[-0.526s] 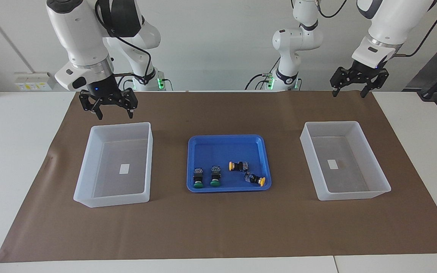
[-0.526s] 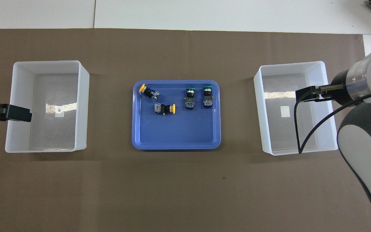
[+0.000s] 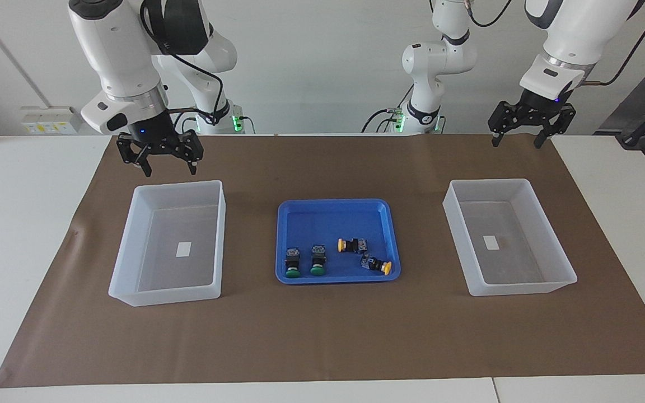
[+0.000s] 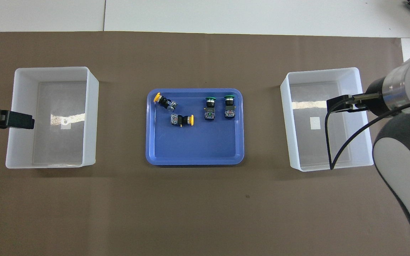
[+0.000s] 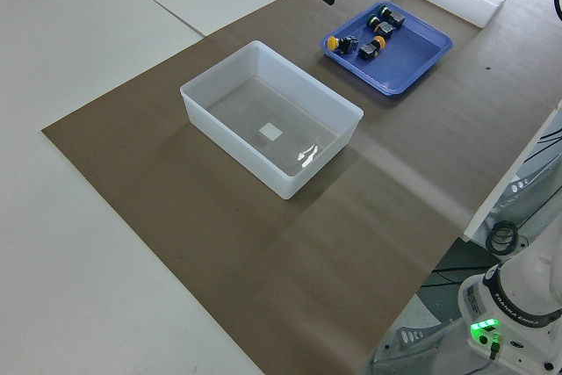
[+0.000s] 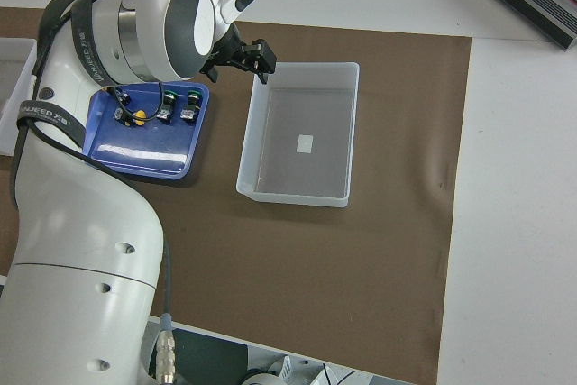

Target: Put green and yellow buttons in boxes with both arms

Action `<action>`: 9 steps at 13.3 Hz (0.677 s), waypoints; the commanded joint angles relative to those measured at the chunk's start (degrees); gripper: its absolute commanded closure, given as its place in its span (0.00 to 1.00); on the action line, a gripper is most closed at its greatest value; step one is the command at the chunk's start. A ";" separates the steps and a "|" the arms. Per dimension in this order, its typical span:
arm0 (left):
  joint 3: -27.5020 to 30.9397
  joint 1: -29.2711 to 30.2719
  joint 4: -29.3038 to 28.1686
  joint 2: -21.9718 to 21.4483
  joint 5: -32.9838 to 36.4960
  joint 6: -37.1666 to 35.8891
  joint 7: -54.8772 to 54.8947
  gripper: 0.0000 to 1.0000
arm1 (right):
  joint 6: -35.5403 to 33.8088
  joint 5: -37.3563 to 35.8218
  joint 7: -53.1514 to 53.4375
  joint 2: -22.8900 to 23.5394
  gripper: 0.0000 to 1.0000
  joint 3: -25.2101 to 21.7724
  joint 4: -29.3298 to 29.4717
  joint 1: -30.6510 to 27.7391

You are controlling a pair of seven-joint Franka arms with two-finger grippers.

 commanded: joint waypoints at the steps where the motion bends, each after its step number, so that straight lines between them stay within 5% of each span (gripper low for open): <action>1: 0.17 -0.22 -3.11 -1.75 -1.14 3.60 -4.47 0.00 | -0.80 1.12 -1.47 -0.17 0.00 0.37 0.00 -0.76; 5: 0.00 -2.50 -4.51 -1.23 -1.22 6.14 -19.57 0.00 | -0.80 1.12 -1.47 -0.17 0.00 0.37 0.00 -0.76; 9: 0.00 -7.93 -5.04 3.33 -3.95 13.16 -49.43 0.00 | -0.80 1.12 -1.47 -0.17 0.00 0.37 0.00 -0.76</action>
